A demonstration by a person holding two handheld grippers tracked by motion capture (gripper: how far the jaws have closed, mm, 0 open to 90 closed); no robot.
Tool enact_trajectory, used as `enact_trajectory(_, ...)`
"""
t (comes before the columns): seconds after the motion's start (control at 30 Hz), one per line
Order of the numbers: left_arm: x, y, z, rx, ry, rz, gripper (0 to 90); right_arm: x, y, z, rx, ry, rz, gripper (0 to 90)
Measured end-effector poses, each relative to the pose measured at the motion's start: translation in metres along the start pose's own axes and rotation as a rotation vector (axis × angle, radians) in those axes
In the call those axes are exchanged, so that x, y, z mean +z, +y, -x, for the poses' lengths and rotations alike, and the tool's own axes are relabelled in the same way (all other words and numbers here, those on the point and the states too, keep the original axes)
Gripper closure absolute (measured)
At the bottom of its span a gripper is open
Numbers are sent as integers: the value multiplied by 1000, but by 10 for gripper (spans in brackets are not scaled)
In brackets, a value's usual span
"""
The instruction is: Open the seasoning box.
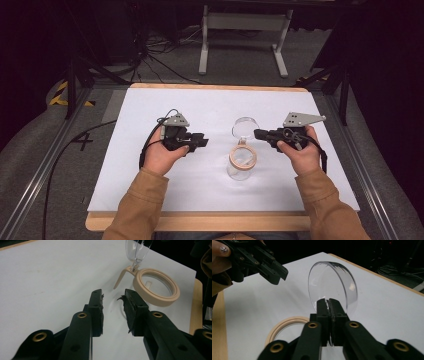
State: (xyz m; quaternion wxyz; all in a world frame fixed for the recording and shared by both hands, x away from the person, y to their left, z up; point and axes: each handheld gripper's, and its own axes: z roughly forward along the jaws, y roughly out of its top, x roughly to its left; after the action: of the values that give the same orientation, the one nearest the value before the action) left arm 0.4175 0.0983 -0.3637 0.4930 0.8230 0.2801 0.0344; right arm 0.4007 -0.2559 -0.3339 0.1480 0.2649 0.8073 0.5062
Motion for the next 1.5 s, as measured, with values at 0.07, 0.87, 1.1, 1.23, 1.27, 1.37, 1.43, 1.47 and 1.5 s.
enact_trajectory(0.07,0,-1,1,0,-1,-3,678,-6,-2,1,9,7,-4,835)
enact_trajectory(0.87,-14,-27,-23,-94,78,-119,638,-57,-57,48,154,-120,-19,742)
enact_trajectory(1.1,-7,-35,-33,-123,81,-167,632,-53,-71,56,169,-158,-76,726)
enact_trajectory(1.23,-3,-39,-39,-138,88,-181,631,-50,-81,61,197,-172,-110,719)
enact_trajectory(1.27,-3,-40,-40,-141,88,-182,630,-50,-82,62,199,-174,-114,716)
enact_trajectory(1.37,-1,-43,-43,-155,101,-201,628,-47,-90,67,212,-189,-143,700)
enact_trajectory(1.43,2,-46,-45,-174,102,-208,623,-44,-95,69,213,-204,-165,674)
enact_trajectory(1.47,2,-47,-46,-169,104,-213,622,-43,-98,70,206,-213,-177,666)
enact_trajectory(1.5,3,-48,-47,-173,108,-217,621,-42,-99,71,209,-218,-185,662)
